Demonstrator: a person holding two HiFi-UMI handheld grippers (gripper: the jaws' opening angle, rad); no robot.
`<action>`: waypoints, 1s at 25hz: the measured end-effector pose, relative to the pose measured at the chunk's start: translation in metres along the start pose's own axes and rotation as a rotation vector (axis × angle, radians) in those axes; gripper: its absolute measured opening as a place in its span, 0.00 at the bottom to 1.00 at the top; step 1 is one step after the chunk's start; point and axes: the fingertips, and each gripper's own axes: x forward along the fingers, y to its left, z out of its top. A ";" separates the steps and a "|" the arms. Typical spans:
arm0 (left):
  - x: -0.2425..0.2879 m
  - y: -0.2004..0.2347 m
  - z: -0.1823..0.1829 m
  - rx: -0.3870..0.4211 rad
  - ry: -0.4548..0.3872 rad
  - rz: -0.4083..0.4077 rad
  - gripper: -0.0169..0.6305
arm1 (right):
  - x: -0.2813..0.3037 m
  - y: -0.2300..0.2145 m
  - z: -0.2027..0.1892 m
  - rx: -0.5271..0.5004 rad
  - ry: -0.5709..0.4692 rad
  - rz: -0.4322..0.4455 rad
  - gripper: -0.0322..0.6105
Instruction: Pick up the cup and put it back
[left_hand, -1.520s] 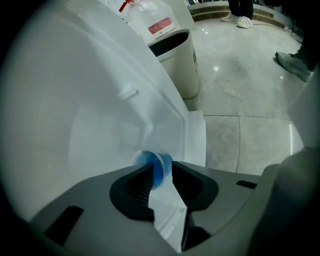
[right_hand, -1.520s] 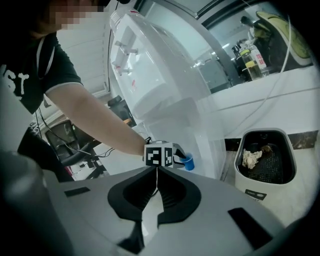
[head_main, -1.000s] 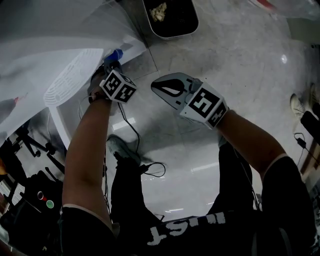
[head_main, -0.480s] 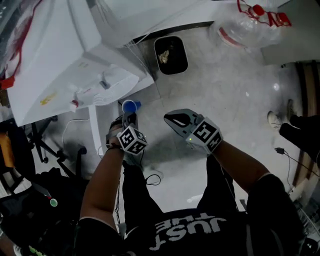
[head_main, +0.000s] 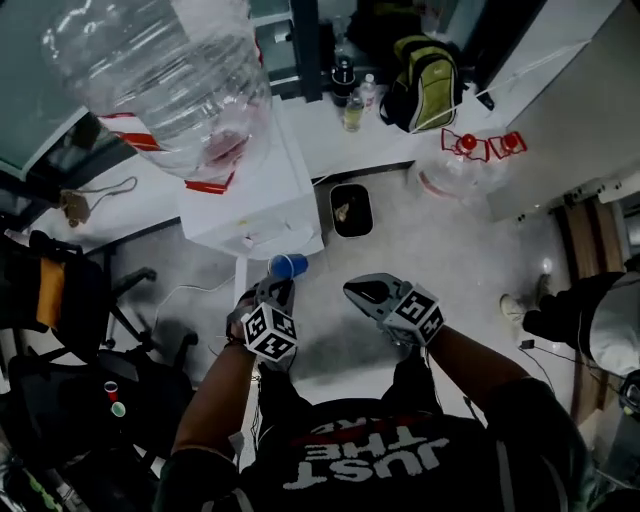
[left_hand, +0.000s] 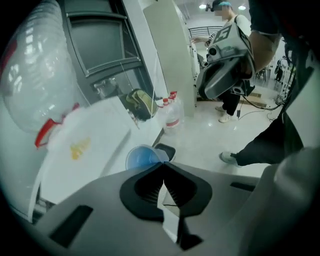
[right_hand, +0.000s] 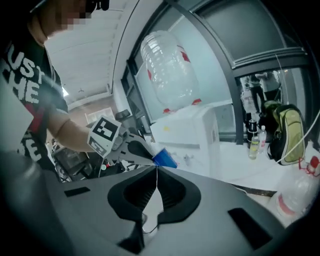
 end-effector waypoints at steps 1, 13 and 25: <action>-0.021 0.008 0.012 0.002 -0.014 0.007 0.05 | -0.007 0.010 0.018 -0.007 -0.007 0.003 0.10; -0.245 0.075 0.120 -0.009 -0.247 0.155 0.05 | -0.071 0.092 0.213 -0.175 -0.137 0.067 0.10; -0.372 0.085 0.172 0.008 -0.477 0.269 0.05 | -0.114 0.142 0.294 -0.273 -0.252 0.114 0.10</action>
